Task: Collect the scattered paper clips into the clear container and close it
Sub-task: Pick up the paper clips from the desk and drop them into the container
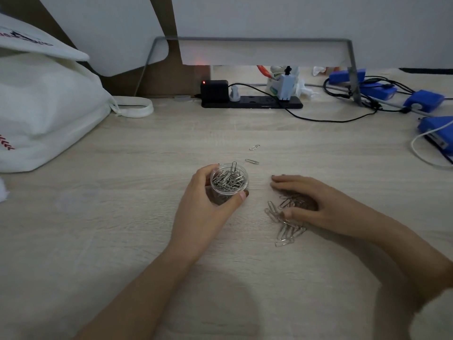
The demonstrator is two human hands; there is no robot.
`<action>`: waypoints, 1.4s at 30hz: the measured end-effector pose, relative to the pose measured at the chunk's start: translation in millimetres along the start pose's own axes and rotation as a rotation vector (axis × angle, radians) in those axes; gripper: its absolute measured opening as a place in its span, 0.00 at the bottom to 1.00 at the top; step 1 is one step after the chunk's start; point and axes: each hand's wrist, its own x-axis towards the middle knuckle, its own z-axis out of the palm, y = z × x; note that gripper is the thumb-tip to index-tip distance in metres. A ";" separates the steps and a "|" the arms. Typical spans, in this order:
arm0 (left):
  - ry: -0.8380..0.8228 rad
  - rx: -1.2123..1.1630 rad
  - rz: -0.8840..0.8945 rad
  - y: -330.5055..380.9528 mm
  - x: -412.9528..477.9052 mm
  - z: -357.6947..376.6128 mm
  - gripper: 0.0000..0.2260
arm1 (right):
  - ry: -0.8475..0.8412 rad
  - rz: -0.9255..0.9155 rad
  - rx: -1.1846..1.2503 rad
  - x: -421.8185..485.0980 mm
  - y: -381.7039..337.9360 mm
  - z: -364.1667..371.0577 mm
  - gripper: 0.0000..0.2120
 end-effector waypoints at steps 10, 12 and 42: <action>-0.078 0.046 0.027 3.2 -2.6 1.5 0.27 | 0.119 -0.086 -0.039 -19.1 -1.0 11.6 0.24; -0.100 0.070 0.049 3.5 -3.6 2.1 0.26 | 0.167 -0.072 0.014 -17.6 -1.6 12.9 0.16; -0.154 0.128 0.115 1.3 -3.5 4.2 0.27 | 0.442 0.025 0.412 7.0 -55.8 2.6 0.06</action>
